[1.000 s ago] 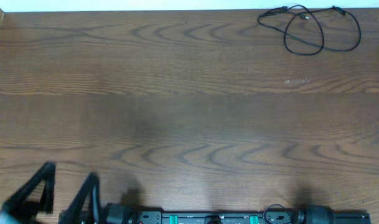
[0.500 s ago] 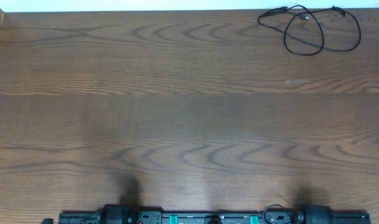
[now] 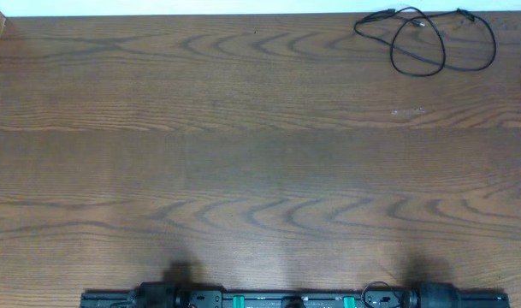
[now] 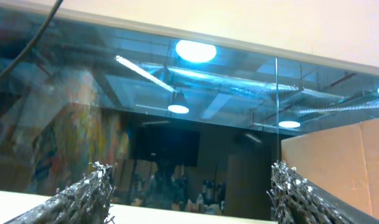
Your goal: Untangle cables
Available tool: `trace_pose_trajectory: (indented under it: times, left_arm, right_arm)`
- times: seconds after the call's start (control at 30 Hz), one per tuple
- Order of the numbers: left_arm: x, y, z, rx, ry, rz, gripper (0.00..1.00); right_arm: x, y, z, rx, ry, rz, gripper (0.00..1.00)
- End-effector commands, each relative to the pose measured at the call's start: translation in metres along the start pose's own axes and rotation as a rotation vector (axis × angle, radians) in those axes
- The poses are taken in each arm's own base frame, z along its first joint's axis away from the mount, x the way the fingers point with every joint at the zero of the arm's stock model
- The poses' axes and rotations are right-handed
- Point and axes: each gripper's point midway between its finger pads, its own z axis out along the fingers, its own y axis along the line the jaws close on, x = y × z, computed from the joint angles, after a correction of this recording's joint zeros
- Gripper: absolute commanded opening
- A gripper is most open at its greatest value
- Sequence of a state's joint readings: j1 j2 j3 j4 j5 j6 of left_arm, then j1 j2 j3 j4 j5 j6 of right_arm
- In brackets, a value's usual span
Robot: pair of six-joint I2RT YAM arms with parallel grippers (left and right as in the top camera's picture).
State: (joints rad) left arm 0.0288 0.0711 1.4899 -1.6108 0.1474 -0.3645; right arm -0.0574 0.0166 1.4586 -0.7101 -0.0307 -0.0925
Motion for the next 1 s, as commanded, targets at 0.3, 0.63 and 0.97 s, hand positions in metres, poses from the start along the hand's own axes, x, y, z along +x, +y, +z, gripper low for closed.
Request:
trace_pose_trajectory:
  times: [0.3,0.63,0.97]
  left_arm:
    - [0.022,0.008,-0.017,-0.013,-0.025,0.009,0.94]
    - [0.022,0.007,-0.017,-0.013,-0.025,-0.006,0.95]
    - [0.022,0.007,-0.017,-0.012,-0.025,-0.094,0.95]
  right_arm:
    - [-0.016,0.001,-0.012,0.011,-0.044,-0.024,0.80]
    - [-0.037,0.007,-0.024,0.045,-0.093,-0.056,0.80]
    - [-0.008,0.009,-0.014,-0.061,-0.008,0.012,0.82]
